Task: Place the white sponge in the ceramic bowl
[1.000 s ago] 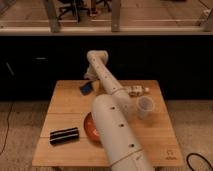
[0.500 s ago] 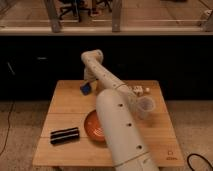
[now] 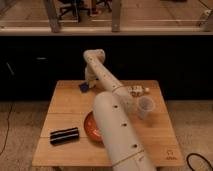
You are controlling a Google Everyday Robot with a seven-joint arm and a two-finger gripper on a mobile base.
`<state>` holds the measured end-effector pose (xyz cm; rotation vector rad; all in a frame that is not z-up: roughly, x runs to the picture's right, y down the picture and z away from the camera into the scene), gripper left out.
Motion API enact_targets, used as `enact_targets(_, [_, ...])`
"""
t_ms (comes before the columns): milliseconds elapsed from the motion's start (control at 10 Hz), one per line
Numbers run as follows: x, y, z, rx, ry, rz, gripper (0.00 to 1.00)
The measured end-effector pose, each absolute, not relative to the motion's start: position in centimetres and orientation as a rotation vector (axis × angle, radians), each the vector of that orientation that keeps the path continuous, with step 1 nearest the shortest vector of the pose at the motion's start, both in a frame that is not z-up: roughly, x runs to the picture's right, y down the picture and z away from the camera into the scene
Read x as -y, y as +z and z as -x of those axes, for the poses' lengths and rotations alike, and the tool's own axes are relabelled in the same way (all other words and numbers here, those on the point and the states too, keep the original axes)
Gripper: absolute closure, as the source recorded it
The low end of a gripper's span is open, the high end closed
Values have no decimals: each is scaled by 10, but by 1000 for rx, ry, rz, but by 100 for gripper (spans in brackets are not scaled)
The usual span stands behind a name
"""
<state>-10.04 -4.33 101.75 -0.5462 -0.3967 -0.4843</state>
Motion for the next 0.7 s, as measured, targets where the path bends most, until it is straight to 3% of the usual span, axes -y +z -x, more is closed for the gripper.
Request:
enact_targets(200, [43,1017,102,403,-488,549,23])
enact_targets(700, [43,1020,101,405,-484,553,20])
